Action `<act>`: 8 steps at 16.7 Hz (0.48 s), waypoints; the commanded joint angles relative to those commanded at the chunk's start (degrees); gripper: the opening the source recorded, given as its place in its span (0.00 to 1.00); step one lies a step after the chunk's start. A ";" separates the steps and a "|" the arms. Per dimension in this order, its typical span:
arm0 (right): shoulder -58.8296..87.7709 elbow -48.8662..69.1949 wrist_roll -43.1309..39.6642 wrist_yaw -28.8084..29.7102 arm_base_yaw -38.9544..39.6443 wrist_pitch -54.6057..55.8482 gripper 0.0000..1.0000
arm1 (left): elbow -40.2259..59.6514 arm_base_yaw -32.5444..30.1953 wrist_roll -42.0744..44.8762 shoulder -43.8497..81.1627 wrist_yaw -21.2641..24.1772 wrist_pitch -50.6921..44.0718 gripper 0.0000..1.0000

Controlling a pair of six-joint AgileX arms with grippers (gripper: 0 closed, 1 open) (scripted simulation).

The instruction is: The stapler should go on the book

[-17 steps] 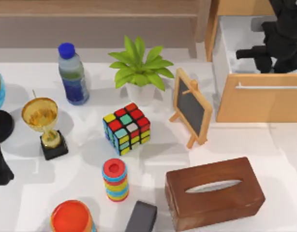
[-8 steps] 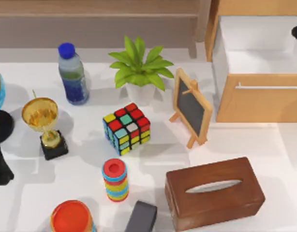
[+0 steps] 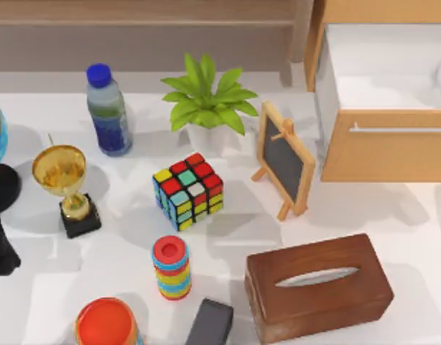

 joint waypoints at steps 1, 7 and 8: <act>-1.82 -1.32 -0.62 -0.09 -1.68 1.00 0.00 | 0.00 0.00 0.00 0.00 0.00 0.00 1.00; -8.58 -16.42 -2.44 -3.14 -12.34 7.87 0.00 | 0.00 0.00 0.00 0.00 0.00 0.00 1.00; -8.91 -19.44 -2.50 -4.05 -14.18 9.15 0.00 | 0.00 0.00 0.00 0.00 0.00 0.00 1.00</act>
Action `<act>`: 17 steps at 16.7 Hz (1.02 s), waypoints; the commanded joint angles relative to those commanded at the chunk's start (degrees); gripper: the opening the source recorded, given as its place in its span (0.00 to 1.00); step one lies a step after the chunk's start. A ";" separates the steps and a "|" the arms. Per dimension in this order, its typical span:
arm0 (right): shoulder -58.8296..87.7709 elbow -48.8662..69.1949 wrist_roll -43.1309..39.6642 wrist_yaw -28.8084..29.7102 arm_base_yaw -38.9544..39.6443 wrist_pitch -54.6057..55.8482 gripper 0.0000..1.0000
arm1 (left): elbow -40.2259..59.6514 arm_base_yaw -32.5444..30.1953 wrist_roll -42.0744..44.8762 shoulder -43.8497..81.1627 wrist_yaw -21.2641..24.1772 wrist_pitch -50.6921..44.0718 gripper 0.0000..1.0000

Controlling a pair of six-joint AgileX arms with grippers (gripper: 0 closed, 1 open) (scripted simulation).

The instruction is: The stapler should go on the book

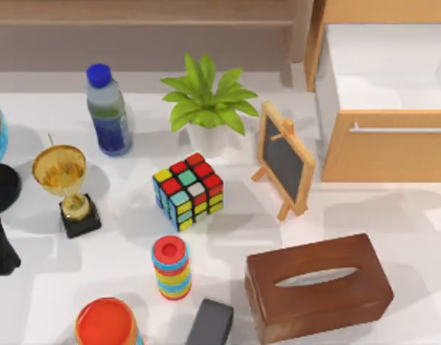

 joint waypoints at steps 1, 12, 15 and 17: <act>-0.15 -3.07 0.03 -0.97 -1.85 1.32 0.00 | 0.00 0.00 0.00 0.00 0.00 0.00 1.00; 0.16 -15.14 1.13 -5.28 -9.32 7.36 0.00 | 0.00 0.00 0.00 0.00 0.00 0.00 1.00; 0.75 -15.85 1.20 -5.29 -9.35 8.62 0.00 | 0.00 0.00 0.00 0.00 0.00 0.00 1.00; 1.31 -16.58 1.23 -5.26 -9.32 9.81 0.00 | 0.00 0.00 0.00 0.00 0.00 0.00 1.00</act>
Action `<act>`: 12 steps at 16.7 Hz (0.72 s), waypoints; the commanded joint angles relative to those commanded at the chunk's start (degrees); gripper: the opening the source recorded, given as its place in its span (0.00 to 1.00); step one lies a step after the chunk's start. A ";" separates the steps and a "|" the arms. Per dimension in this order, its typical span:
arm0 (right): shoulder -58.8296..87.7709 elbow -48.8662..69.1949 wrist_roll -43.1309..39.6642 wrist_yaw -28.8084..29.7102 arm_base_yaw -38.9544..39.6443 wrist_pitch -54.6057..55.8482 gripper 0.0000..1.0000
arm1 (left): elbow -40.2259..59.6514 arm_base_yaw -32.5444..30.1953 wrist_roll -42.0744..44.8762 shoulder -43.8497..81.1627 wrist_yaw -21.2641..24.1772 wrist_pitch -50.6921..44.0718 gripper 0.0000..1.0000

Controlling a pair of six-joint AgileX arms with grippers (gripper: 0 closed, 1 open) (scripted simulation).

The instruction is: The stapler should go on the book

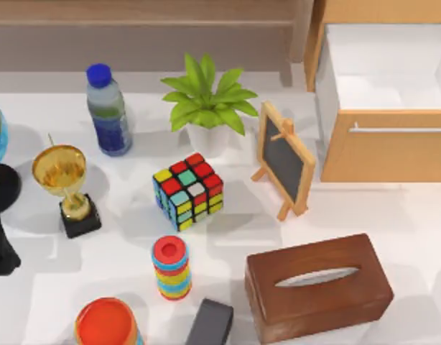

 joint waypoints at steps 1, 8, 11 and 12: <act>0.26 -0.34 0.02 0.00 0.01 0.61 0.00 | 0.00 0.00 0.00 0.00 0.00 0.00 1.00; 1.88 -2.56 0.19 -0.04 0.06 4.65 0.00 | 0.00 0.00 0.00 0.00 0.00 0.00 1.00; 1.88 -2.56 0.19 -0.04 0.06 4.65 0.00 | 0.00 0.00 0.00 0.00 0.00 0.00 1.00; 1.88 -2.56 0.19 -0.04 0.06 4.65 0.08 | 0.00 0.00 0.00 0.00 0.00 0.00 1.00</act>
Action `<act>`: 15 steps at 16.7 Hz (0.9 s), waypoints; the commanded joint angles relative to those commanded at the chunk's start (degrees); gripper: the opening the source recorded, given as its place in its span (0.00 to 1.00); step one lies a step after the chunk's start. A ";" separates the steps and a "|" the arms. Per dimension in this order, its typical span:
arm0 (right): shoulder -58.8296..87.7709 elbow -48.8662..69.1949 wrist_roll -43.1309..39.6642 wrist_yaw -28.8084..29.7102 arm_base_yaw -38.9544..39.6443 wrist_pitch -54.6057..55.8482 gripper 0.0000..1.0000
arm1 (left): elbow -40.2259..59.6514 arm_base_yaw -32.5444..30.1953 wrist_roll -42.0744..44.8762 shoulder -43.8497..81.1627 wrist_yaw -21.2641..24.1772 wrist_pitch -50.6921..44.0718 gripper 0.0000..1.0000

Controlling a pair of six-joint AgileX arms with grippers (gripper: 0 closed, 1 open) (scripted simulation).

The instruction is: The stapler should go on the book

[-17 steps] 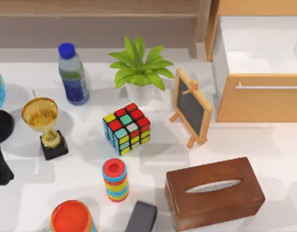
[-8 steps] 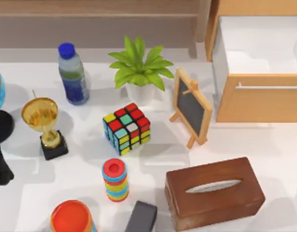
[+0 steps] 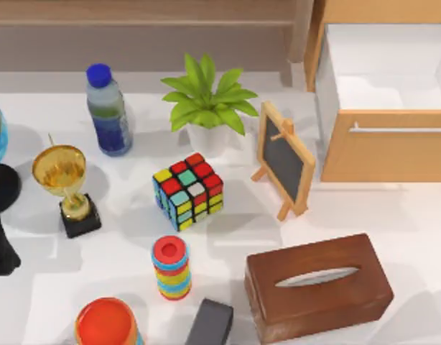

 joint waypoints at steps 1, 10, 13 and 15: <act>0.00 0.00 0.00 0.00 0.00 0.00 0.15 | 0.00 0.00 0.00 0.00 0.00 0.00 1.00; 0.00 0.00 0.00 0.00 0.00 0.00 0.83 | 0.00 0.00 0.00 0.00 0.00 0.00 1.00; 0.00 0.00 0.00 0.00 0.00 0.00 1.00 | 0.00 0.00 0.00 0.00 0.00 0.00 1.00; 0.00 0.00 0.00 0.00 0.00 0.00 1.00 | 0.00 0.00 0.00 0.00 0.00 0.00 1.00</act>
